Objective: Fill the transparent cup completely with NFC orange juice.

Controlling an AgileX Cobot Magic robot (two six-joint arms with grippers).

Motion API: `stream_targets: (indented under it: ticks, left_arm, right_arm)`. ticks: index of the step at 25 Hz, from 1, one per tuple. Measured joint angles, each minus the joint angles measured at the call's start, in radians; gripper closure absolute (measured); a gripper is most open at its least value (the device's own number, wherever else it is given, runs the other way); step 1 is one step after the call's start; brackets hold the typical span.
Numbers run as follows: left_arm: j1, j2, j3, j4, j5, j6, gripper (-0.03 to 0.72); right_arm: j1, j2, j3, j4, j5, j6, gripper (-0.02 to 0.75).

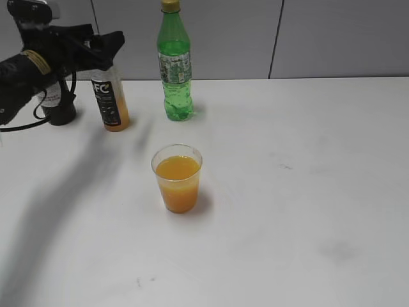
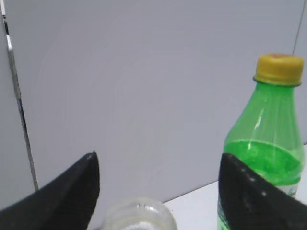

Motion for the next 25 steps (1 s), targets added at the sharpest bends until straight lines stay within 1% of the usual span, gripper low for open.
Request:
stream_targets:
  ticks: [5, 7, 10, 19, 25]
  left_arm:
    - [0.0, -0.135, 0.025, 0.034, 0.13, -0.024, 0.096]
    - [0.0, -0.215, 0.077, 0.034, 0.2, -0.058, 0.096]
    - [0.0, -0.346, 0.173, 0.032, 0.319, -0.08, 0.096]
    - [-0.013, -0.798, 0.442, 0.033, 0.601, -0.085, 0.097]
    - [-0.013, -1.059, 0.583, 0.028, 0.803, -0.085, 0.103]
  right_arm:
    - [0.0, 0.0, 0.0, 0.0, 0.0, 0.0, 0.151]
    - [0.0, 0.0, 0.0, 0.0, 0.0, 0.0, 0.151]
    - [0.0, 0.0, 0.0, 0.0, 0.0, 0.0, 0.151]
    - [0.0, 0.0, 0.0, 0.0, 0.0, 0.0, 0.151]
    - [0.0, 0.0, 0.0, 0.0, 0.0, 0.0, 0.151]
